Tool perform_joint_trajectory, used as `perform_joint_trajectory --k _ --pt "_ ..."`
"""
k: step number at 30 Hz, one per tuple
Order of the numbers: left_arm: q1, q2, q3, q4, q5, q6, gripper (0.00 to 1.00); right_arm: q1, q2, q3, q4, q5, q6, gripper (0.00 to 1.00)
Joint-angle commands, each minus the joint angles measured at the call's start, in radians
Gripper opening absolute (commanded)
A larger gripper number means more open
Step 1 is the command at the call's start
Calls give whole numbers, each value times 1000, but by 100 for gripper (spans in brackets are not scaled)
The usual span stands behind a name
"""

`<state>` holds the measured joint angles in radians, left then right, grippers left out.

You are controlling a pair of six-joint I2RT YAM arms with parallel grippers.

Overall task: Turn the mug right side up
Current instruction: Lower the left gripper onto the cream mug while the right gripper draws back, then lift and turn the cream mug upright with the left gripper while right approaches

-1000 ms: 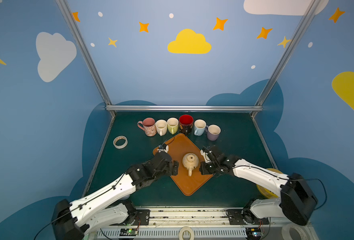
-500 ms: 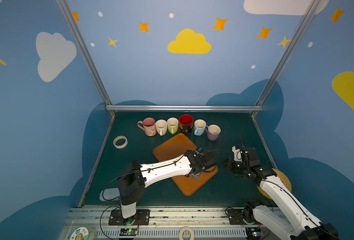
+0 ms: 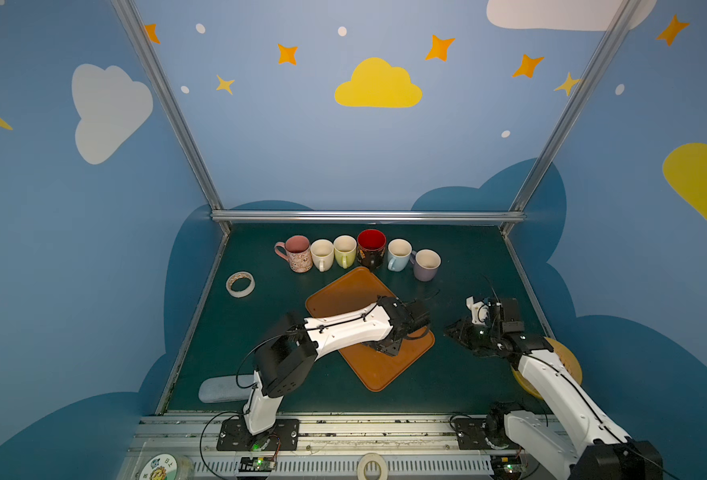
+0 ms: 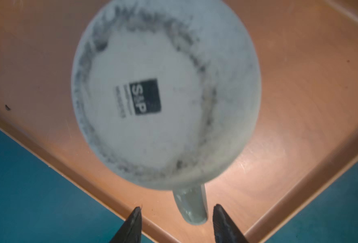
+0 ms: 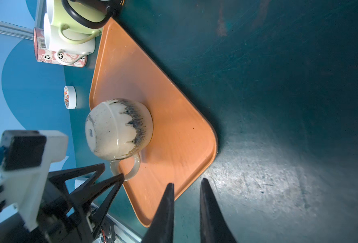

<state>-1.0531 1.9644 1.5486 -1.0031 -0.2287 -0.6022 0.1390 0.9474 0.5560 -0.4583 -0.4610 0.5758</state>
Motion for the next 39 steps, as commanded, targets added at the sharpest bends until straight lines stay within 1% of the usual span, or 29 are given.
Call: perform_joint_trajectory --k 1,4,7,18,21,23,26,29,34,39 --pt "16 28 20 19 23 4 50 -2 -19 -14 14 -20 -11 18" --pt "24 43 19 36 44 7 49 -3 -20 -12 13 -18 -13 18" --pt "30 55 17 46 49 7 45 -2 -19 -11 12 -18 -14 17" --pt "42 62 0 71 49 10 26 -2 -16 -7 12 -22 -19 18" --pt "46 60 -2 77 48 14 14 -3 -18 -7 12 -22 -19 18" --pt "45 54 -9 85 46 15 4 -2 -18 -7 12 -22 -22 18" --pt "54 20 -49 126 47 7 4 -2 -21 -10 11 -21 -24 18" --pt "77 -37 -114 192 73 -8 4 -2 -24 -11 13 -24 -22 18" --pt "144 -179 -283 382 187 -37 4 -2 -30 -17 26 -42 -21 18" --pt "206 -281 -418 550 312 -56 4 0 -31 -24 44 -64 -21 18"
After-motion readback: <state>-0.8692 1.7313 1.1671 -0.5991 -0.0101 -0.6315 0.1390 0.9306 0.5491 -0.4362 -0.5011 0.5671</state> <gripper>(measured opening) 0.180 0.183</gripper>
